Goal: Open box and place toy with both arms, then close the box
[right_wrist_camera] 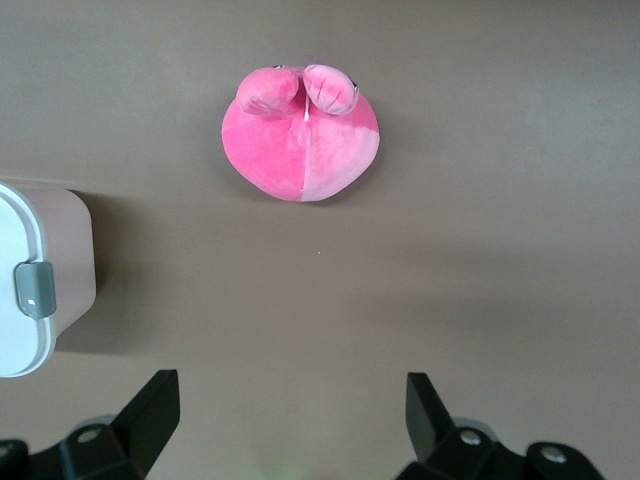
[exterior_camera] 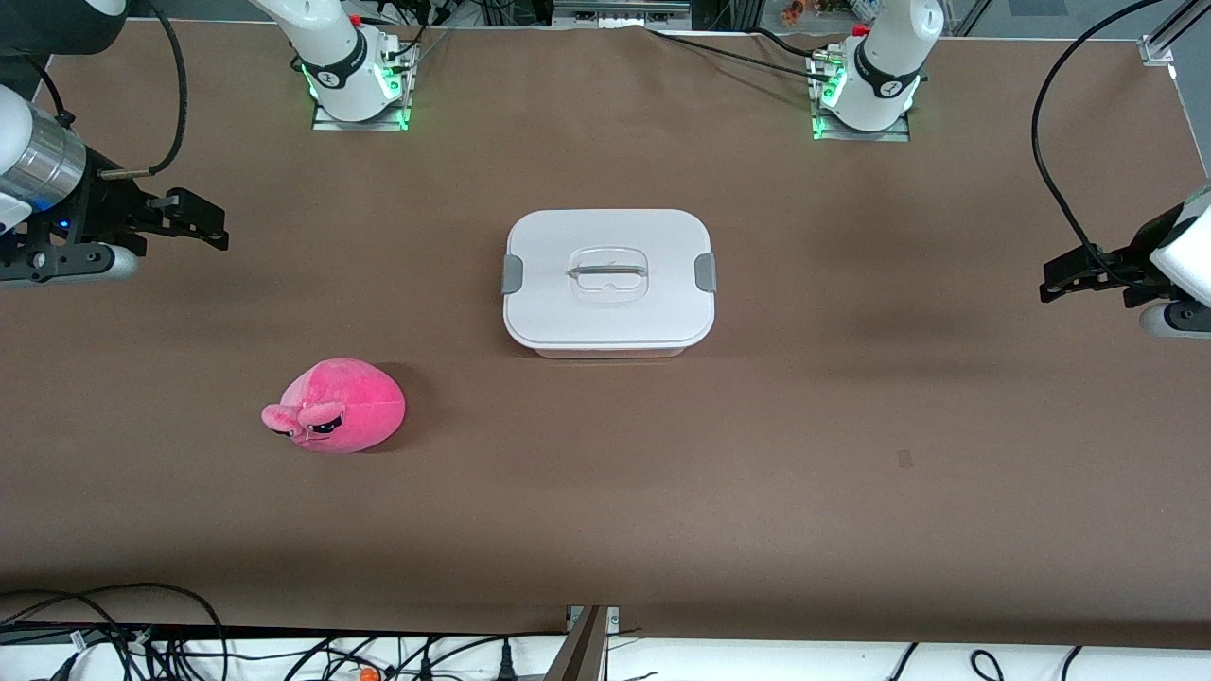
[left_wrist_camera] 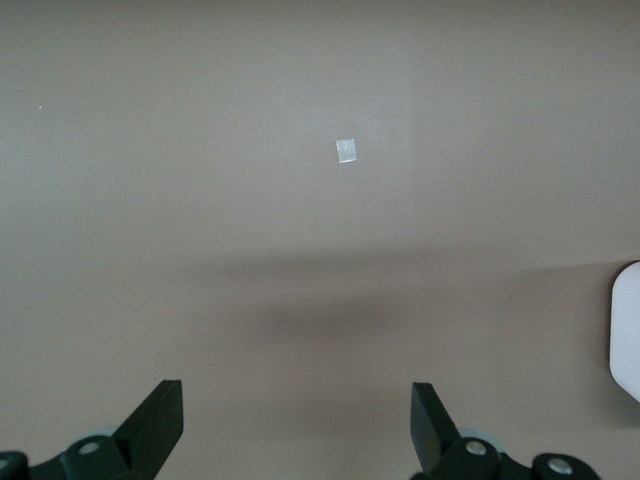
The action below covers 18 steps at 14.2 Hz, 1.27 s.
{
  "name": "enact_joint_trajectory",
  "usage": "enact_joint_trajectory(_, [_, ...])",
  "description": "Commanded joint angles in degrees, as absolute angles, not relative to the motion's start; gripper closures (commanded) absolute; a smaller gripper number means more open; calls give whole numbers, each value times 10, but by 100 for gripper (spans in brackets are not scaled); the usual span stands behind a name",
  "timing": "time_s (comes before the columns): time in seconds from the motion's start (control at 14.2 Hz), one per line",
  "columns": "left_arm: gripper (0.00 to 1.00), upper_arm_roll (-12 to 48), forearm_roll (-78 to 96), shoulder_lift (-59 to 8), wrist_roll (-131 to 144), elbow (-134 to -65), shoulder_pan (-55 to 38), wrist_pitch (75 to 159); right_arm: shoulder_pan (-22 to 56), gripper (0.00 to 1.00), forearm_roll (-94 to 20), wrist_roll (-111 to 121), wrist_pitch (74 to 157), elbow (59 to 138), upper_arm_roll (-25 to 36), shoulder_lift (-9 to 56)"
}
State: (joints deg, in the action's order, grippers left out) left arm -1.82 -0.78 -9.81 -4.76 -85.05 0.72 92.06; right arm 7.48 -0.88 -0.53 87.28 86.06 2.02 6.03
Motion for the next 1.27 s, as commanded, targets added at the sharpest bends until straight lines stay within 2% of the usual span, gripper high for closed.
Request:
enact_joint_trajectory(0.0, [0, -17, 5, -105, -50, -834, 11, 914, 68, 0, 0, -11, 873, 856, 11, 60])
enact_joint_trajectory(0.92, [0, -17, 5, -111, -49, -834, 11, 913, 69, 0, 0, -11, 872, 856, 10, 61])
enact_joint_trajectory(1.2, [0, 1, 28, -113, -48, -834, -6, 912, 69, 0, 0, -11, 873, 856, 10, 60])
